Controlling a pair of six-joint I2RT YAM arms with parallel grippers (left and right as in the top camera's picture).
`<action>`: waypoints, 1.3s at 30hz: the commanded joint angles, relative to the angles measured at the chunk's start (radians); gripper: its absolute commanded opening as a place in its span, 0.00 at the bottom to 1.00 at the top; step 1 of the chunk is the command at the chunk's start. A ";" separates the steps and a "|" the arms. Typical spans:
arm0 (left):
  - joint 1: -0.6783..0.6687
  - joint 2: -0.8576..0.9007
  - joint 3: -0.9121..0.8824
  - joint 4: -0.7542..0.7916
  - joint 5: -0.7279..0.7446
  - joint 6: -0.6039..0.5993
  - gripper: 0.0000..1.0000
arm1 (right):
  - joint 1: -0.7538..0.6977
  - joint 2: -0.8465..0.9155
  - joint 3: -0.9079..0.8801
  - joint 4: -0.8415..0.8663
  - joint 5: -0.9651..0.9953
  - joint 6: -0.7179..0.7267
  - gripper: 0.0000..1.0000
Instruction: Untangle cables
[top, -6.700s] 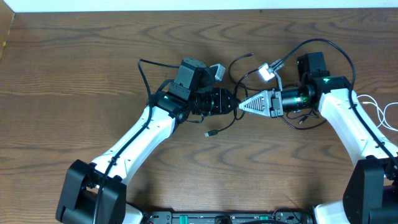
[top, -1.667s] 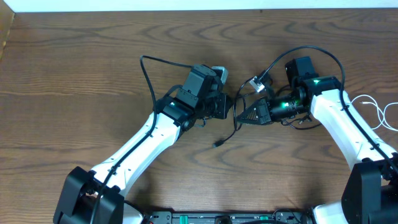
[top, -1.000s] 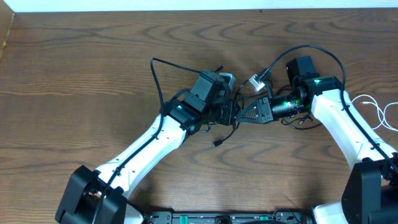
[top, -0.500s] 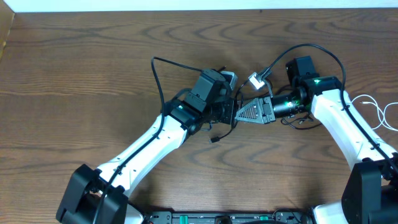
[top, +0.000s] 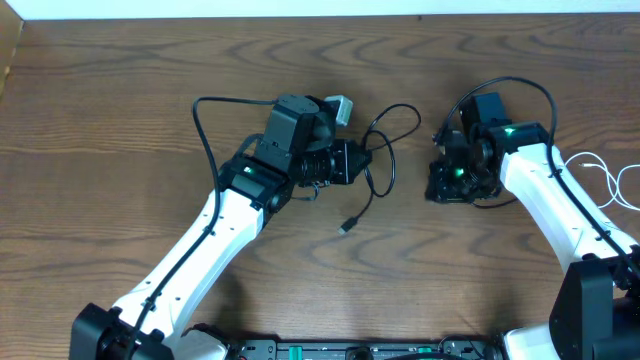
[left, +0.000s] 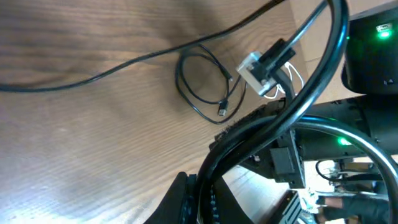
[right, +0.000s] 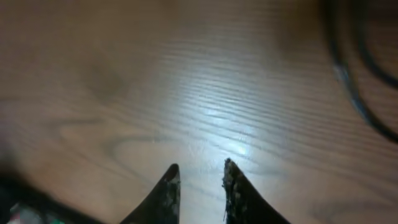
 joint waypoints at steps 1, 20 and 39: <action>0.000 -0.002 0.009 -0.002 -0.118 -0.065 0.07 | 0.011 -0.010 0.000 -0.011 -0.419 -0.172 0.24; 0.000 -0.002 0.010 -0.122 -0.334 -0.533 0.07 | 0.099 -0.010 0.000 0.429 -0.586 -0.070 0.30; 0.000 -0.002 0.009 0.068 0.131 -0.525 0.07 | 0.100 -0.010 0.000 0.306 -0.254 -0.002 0.01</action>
